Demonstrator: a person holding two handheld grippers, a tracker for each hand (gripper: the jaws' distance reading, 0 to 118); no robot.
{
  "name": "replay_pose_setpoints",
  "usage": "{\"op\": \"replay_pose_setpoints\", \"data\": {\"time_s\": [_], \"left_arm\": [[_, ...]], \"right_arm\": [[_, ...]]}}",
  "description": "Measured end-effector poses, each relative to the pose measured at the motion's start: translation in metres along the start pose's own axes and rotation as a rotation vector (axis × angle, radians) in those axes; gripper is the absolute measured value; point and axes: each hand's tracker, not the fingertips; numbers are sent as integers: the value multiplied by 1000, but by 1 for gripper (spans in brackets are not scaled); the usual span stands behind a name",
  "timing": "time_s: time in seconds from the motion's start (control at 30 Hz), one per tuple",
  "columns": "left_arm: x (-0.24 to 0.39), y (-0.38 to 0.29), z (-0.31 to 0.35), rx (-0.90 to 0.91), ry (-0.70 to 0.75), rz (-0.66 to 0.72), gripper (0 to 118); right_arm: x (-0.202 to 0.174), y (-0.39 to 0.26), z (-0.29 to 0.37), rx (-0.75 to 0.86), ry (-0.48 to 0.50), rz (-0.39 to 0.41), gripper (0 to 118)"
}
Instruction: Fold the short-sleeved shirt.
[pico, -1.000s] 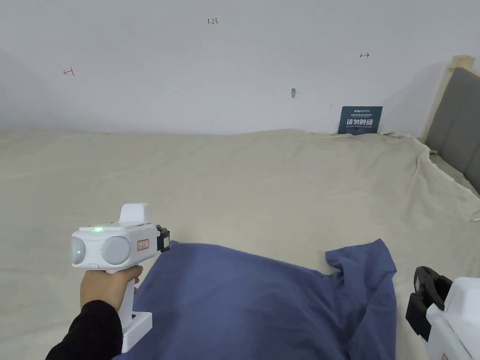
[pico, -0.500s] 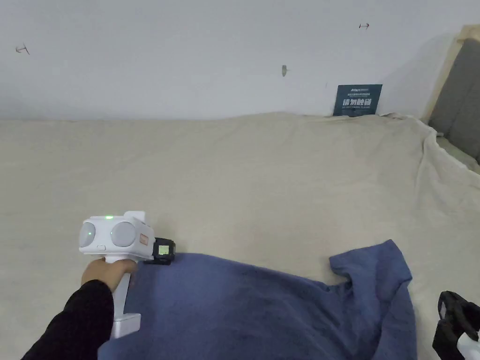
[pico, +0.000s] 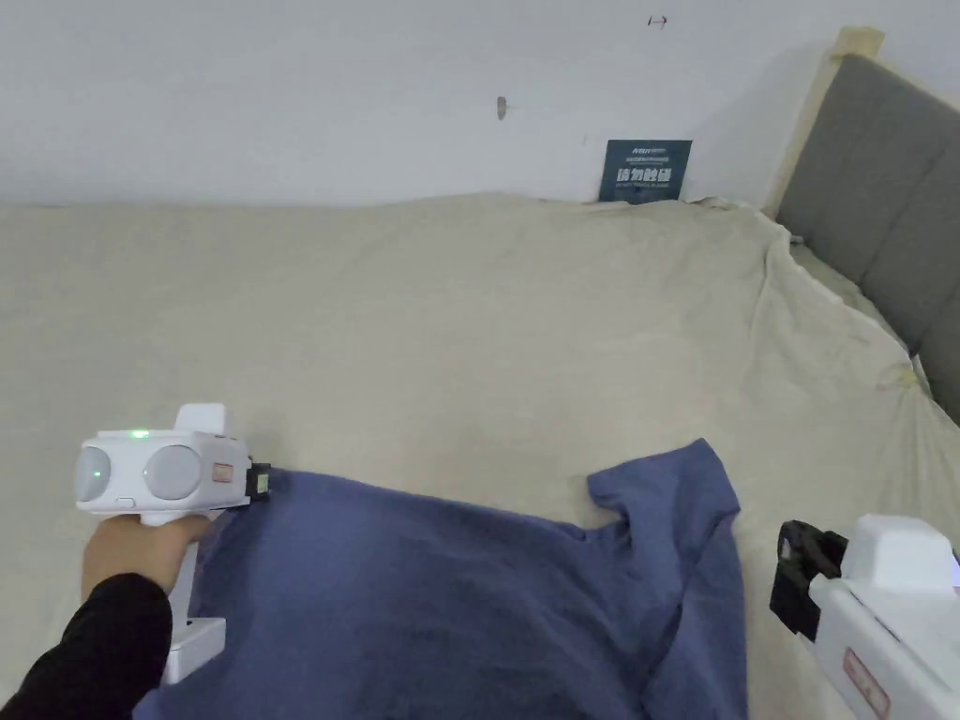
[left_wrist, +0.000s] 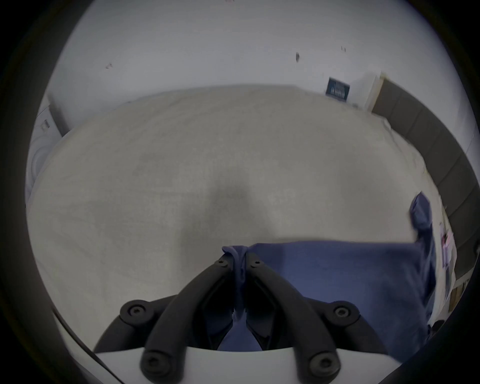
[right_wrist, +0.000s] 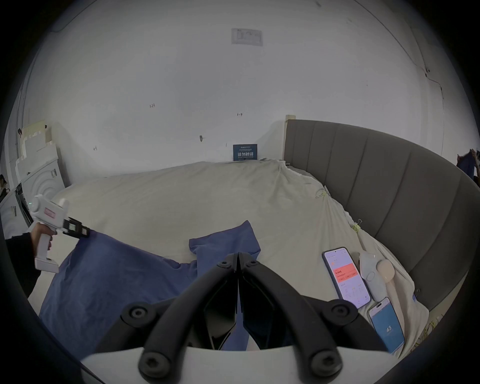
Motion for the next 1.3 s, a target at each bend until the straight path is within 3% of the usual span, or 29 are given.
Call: {"op": "replay_pose_setpoints", "data": {"time_s": [0.1, 0.13, 0.2, 0.23, 0.27, 0.5, 0.57, 0.63, 0.73, 0.8, 0.93, 1.03, 1.3], "left_arm": [[-1, 1, 34, 29, -40, 14, 5], [-1, 1, 44, 39, -48, 14, 5], [-3, 3, 58, 58, -52, 12, 5], [-3, 4, 64, 64, -54, 11, 5], [-3, 4, 70, 69, -56, 5, 5], [-9, 5, 79, 84, -53, 10, 5], [-9, 4, 78, 79, -49, 3, 5], [-9, 3, 76, 73, -49, -1, 5], [-10, 2, 74, 71, -45, -5, 5], [-10, 0, 74, 68, -44, -2, 5], [-16, -4, 81, 78, -40, 27, 5], [-22, -7, 93, 88, -39, 50, 5], [-43, -6, 160, 185, -21, 104, 5]], "right_arm": [[6, 12, -29, -74, 2, -3, 5], [7, 15, -41, -99, 5, -13, 20], [10, 20, -68, -205, 7, -18, 75], [11, 20, -81, -229, 4, -29, 85], [11, 19, -96, -249, -2, -37, 86], [0, 1, -172, -482, -46, -39, 83], [-14, -5, -175, -522, -82, 19, 77], [-20, -12, -181, -550, -95, 84, 64], [-23, -11, -167, -514, -70, 17, 44], [-22, -10, -159, -499, -46, 20, 2], [-19, -7, -144, -459, -36, 38, 1], [-16, 11, -116, -371, 8, 9, 1], [4, 87, -34, -85, 106, 69, 1]]}}
